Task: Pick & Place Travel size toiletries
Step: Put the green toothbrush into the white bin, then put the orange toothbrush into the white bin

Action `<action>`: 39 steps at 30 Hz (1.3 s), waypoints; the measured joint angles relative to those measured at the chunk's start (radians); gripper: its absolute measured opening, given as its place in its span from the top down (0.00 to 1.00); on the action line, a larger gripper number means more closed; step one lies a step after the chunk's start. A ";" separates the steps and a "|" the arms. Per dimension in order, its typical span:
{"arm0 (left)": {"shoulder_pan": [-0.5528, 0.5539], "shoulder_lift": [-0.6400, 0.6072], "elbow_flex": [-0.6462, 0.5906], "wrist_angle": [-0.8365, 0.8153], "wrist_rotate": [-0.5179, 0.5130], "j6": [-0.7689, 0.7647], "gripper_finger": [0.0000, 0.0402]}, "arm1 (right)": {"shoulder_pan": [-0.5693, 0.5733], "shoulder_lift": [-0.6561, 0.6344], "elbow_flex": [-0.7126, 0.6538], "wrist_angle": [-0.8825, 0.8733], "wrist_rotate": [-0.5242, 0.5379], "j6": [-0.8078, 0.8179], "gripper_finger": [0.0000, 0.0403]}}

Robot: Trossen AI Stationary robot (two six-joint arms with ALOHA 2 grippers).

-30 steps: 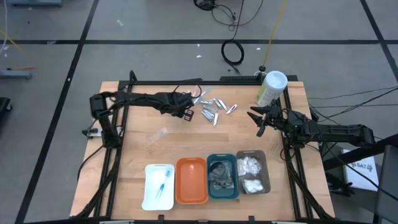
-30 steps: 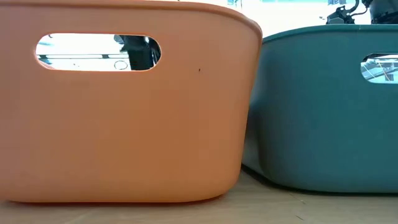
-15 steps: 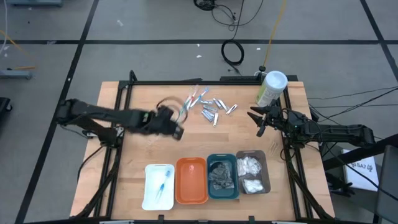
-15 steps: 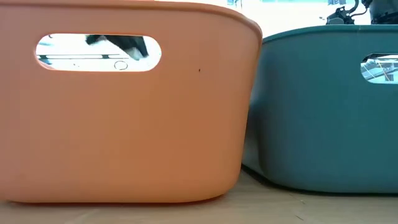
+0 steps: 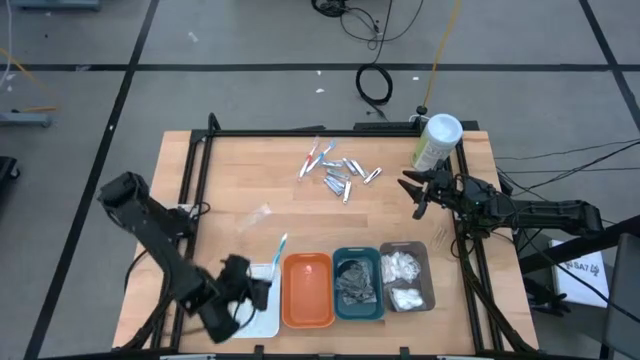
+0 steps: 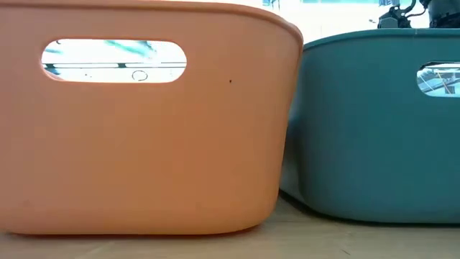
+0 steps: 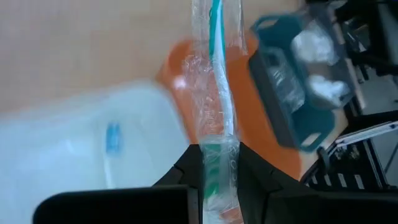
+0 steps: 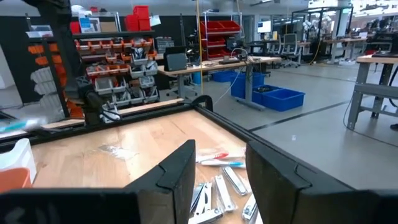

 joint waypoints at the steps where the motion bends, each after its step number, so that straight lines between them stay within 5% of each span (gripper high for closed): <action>1: -0.020 0.017 0.000 0.010 0.004 -0.041 0.88 | 0.000 0.000 0.000 0.004 0.000 -0.005 0.68; 13: -0.188 0.147 0.000 0.027 0.143 -0.459 0.85 | 0.000 0.000 0.000 0.057 0.000 -0.014 0.68; 33: -0.178 0.124 0.000 0.059 0.151 -0.338 0.33 | 0.000 0.000 0.000 0.059 0.000 -0.035 0.68; 39: -0.164 0.034 0.000 0.062 -0.052 -0.068 0.29 | 0.000 0.000 0.000 0.059 0.000 -0.046 0.68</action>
